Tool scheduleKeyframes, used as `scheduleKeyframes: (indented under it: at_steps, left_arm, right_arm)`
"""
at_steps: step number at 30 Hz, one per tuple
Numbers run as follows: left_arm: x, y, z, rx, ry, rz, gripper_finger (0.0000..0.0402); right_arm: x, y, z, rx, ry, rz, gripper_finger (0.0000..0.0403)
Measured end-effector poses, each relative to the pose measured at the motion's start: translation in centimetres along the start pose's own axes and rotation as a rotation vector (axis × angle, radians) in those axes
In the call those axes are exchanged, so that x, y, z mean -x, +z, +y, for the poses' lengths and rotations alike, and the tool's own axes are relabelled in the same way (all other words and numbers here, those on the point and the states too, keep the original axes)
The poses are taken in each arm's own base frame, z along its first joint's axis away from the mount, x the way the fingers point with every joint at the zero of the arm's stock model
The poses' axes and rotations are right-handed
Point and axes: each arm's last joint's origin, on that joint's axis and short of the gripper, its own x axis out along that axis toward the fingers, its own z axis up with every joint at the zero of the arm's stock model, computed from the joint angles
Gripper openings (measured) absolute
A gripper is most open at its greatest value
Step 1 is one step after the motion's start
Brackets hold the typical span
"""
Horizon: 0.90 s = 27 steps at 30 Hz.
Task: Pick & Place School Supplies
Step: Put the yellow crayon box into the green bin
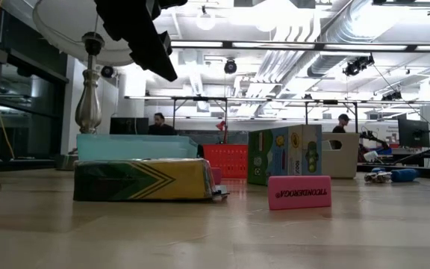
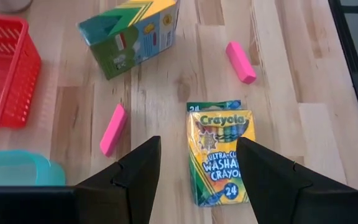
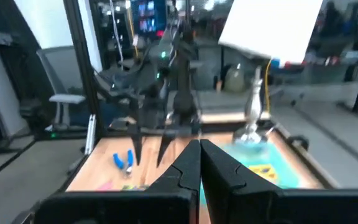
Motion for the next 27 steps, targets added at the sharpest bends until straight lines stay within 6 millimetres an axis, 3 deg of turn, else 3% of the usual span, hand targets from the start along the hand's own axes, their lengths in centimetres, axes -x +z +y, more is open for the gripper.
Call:
scheduleKeyframes:
  at_steps: [12, 17, 27]
  left_arm:
    - [0.0, 0.2, 0.0, -0.022, -0.004, -0.017, 0.0205]
    - [0.0, 0.1, -0.1, -0.023, -0.015, -0.013, 0.0205]
    - [0.0, 0.1, -0.1, 0.005, -0.041, -0.008, 0.0205]
  right_arm:
    - [-8.0, -2.7, -0.2, -0.024, 0.048, 0.266, 0.0002]
    - [-9.7, -3.4, 1.0, -0.043, 0.168, 0.3, 0.0002]
    - [-12.4, -5.1, 4.9, -0.099, 0.223, 0.349, 0.0002]
